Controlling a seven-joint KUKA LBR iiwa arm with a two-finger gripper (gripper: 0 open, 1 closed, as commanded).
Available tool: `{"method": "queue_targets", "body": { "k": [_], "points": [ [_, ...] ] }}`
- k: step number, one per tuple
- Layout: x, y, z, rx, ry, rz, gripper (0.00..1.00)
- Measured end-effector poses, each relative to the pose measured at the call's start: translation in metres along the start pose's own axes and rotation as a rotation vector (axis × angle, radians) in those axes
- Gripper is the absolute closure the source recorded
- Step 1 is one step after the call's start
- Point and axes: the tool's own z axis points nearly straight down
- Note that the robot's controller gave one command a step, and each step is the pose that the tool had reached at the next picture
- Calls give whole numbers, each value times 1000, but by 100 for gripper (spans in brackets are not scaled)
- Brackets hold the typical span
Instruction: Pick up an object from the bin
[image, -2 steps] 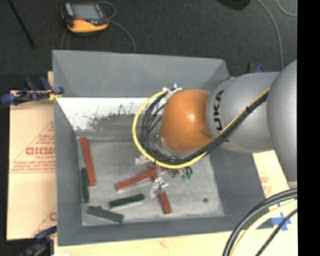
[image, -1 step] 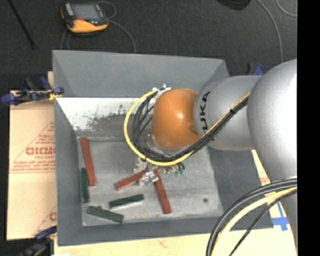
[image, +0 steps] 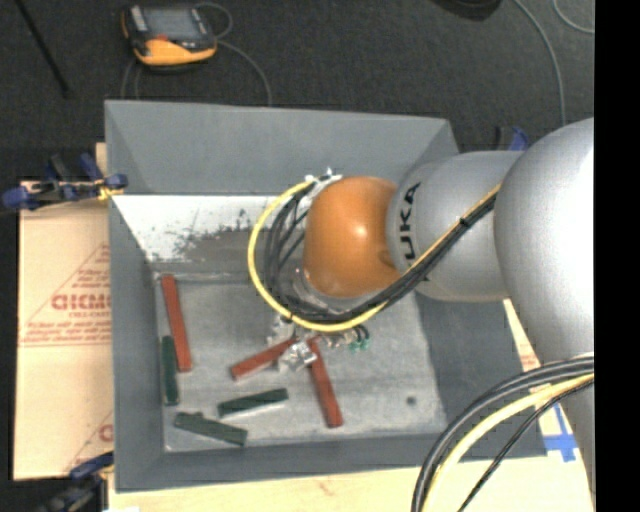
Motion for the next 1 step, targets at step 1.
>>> {"method": "queue_targets", "body": {
  "k": [1],
  "points": [
    [-18,-12,-151,4,-17,-30,100]
  ]
}}
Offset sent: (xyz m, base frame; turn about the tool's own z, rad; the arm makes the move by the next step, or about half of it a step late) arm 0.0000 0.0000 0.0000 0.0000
